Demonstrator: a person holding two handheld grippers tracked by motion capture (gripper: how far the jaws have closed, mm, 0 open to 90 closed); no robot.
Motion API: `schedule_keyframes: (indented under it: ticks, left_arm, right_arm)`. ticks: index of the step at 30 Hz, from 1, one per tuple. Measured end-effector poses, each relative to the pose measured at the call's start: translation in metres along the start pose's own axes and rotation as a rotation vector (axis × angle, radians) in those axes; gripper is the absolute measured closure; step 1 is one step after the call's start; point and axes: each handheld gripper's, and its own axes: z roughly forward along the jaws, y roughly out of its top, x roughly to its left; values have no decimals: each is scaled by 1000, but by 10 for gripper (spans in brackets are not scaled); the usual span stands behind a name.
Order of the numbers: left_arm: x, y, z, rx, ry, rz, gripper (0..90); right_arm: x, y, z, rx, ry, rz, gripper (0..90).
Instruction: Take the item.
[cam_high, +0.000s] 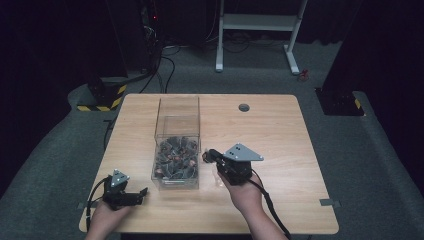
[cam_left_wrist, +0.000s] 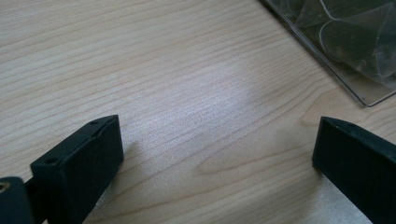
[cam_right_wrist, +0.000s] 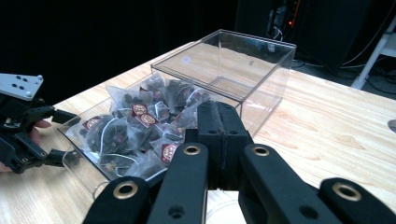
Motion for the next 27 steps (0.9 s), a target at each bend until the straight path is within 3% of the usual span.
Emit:
schedule_keyframes:
  ticks: [27]
  left_arm:
    - [0, 0, 0, 0, 0, 0, 21]
  right_arm:
    - [-11, -17, -23, 27, -37, 0, 900]
